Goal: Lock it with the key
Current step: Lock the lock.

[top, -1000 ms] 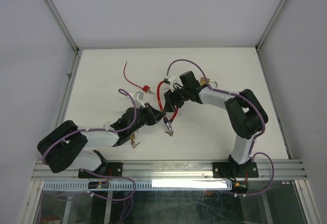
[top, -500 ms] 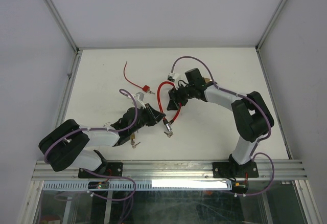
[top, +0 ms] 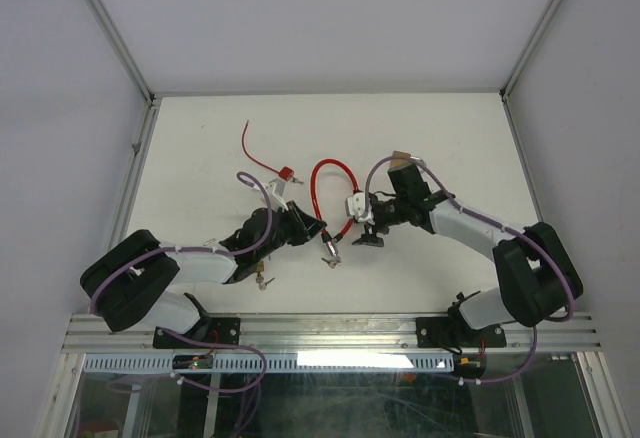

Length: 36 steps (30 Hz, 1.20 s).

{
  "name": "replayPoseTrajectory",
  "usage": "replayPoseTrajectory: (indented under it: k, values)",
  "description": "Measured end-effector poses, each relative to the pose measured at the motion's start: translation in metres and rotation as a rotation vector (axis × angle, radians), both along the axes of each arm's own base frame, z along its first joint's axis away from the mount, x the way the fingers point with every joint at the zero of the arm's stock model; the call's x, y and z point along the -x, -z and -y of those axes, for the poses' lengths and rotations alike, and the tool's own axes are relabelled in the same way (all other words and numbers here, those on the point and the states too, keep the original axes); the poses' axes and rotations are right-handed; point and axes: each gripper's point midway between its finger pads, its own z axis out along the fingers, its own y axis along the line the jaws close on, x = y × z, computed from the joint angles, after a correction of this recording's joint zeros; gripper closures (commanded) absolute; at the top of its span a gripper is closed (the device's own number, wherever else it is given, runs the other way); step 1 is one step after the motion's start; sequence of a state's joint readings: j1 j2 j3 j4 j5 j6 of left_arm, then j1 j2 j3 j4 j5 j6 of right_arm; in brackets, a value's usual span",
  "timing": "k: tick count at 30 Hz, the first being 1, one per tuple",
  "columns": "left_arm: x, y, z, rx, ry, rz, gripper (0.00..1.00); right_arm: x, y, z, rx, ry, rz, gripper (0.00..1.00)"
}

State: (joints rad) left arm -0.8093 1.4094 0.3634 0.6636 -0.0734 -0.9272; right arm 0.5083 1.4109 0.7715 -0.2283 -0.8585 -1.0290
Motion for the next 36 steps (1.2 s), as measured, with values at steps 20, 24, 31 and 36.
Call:
replayPoseTrajectory:
  k: [20, 24, 31, 36]
  values:
    - [0.002, 0.011, 0.006, -0.007, 0.032, -0.032, 1.00, 0.005, 0.068, -0.013, 0.121, -0.274, 0.260, 0.74]
    - [0.002, 0.009, 0.007, 0.002, 0.038, -0.027, 1.00, 0.010, 0.071, -0.012, 0.134, -0.308, 0.254, 0.96]
    - [0.001, 0.006, 0.008, 0.021, 0.039, -0.027, 1.00, 0.014, 0.069, -0.015, 0.137, -0.333, 0.237, 1.00]
    - [0.003, 0.002, 0.011, 0.042, 0.051, -0.035, 1.00, 0.025, 0.053, -0.014, 0.105, -0.337, 0.234, 1.00]
